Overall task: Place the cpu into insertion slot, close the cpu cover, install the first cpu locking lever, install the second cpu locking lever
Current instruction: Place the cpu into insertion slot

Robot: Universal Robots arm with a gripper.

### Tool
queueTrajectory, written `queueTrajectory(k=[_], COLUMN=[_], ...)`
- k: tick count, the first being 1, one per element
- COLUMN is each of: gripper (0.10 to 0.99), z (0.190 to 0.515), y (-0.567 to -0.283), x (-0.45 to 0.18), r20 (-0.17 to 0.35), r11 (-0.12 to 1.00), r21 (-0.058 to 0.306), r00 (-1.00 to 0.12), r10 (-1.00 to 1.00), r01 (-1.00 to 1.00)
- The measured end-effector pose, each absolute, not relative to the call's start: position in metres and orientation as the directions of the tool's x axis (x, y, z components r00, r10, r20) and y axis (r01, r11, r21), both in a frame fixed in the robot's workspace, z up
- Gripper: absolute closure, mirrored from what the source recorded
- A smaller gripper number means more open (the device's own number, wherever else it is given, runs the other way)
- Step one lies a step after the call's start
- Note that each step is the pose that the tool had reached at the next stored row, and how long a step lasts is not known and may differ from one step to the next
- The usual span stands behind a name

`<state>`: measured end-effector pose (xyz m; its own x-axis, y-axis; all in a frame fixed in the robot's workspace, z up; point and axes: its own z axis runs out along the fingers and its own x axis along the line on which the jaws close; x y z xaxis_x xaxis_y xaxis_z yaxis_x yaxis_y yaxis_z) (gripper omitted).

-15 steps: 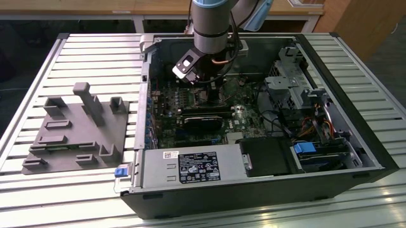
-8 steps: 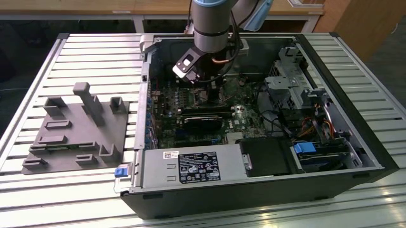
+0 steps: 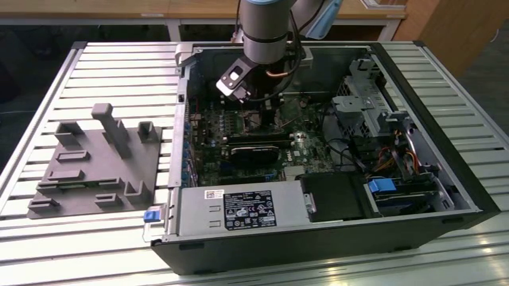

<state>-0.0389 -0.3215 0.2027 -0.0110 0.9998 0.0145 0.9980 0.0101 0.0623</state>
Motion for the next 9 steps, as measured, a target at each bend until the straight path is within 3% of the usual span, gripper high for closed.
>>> queueTrajectory(k=[3, 5, 6, 9], gripper=[0.490, 0.616, 0.616, 0.729], z=[0.2036, 0.2045, 0.2048, 0.2053], y=[-0.3228, -0.3230, -0.3230, -0.3230], x=[-0.0390, -0.0388, -0.0387, -0.0383], r20=[0.014, 0.014, 0.014, 0.015], r11=[0.011, 0.011, 0.011, 0.011], r21=[0.062, 0.062, 0.062, 0.060], r00=[-0.012, -0.012, -0.012, -0.012], r10=[1.000, 1.000, 1.000, 1.000], r01=[0.998, 0.998, 0.998, 0.998])
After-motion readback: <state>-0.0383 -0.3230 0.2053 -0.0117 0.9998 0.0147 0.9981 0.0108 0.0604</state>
